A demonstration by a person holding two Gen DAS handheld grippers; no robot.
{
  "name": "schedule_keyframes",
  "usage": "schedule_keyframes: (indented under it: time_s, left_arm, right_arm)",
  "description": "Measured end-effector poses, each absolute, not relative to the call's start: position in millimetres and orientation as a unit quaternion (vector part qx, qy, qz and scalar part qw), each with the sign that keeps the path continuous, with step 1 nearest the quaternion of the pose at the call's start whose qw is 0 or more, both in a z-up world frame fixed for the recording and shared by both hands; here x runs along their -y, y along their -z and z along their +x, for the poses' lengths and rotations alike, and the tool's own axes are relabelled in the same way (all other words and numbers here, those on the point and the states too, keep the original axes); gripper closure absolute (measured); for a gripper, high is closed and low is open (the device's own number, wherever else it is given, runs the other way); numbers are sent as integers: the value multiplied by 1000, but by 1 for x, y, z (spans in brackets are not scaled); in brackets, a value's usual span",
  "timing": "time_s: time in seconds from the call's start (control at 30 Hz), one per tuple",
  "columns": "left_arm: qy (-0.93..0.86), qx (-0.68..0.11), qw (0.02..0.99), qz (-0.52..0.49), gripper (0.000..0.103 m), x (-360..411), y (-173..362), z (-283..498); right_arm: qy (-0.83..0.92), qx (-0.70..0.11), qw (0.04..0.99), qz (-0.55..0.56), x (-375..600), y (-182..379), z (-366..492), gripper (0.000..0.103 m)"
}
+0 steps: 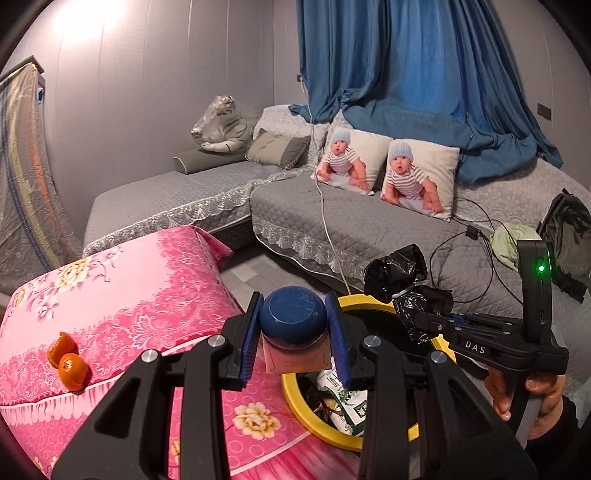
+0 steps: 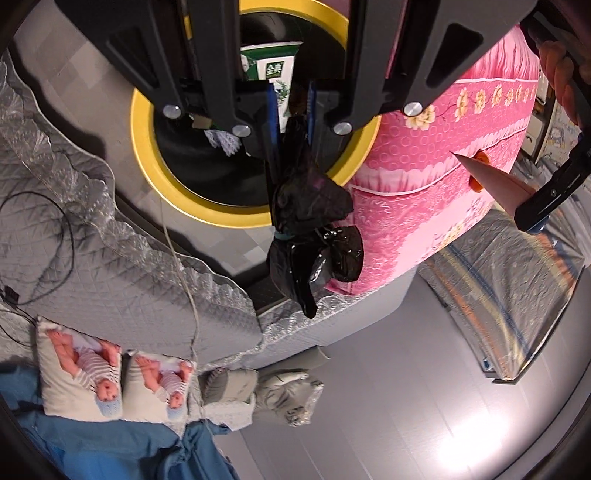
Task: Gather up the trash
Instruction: 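Open both grippers to drop the bag and cream tube into the bin, then grasp the whole orange with the right gripper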
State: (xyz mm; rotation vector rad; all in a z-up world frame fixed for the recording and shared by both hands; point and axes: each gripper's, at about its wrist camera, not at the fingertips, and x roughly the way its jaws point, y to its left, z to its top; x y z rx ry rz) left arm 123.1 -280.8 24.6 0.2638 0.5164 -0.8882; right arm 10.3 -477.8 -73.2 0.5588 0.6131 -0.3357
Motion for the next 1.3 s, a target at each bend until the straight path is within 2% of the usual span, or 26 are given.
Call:
schedule_keyframes:
  time_s: [0.57,0.63,0.7,0.73,0.77,0.8,0.87,0.9,0.93,1.07,1.2,1.3]
  left_arm:
    - [430,-295,840,150,71,330,24,139]
    - [429,-311,836,144,70,334,30,144]
    - [424,-320,837,134,69,336,32,151]
    - [420,-316,840,134,58,335,34,152]
    - [416,-313,843,135,39,334,35,153]
    - [410,-311,847,130,31,332,36,154]
    - [407,-315,849,123,28,327,38,158]
    - [405,-319,848,119,24,324,39,161]
    - [401,-321,851,111,13,319,39,164]
    - [381,-321,862,91,9,288,40,178]
    - [351,-334,871,84,9,229,46,191]
    - [313,-348,881,64,9,163,52,197]
  right_arm:
    - [193,-335,875,291,495,97,16,91]
    - [201,-342,871,291,497,98,16,85]
    - [215,-344,867,289,499,99,16,66]
    - [219,-343,866,290,500,100,15,61]
    - [224,-340,864,296,503,100,13,54]
    - [227,-339,862,300,505,101,11,51]
    - [230,-336,861,305,508,101,8,49]
    - [231,-332,862,306,508,100,6,44]
    - [228,-325,865,307,506,98,4,41]
    - [181,-264,897,305,493,82,-2,8]
    - [105,-237,939,228,456,57,14,8]
    - [34,-253,950,177,418,47,46,8]
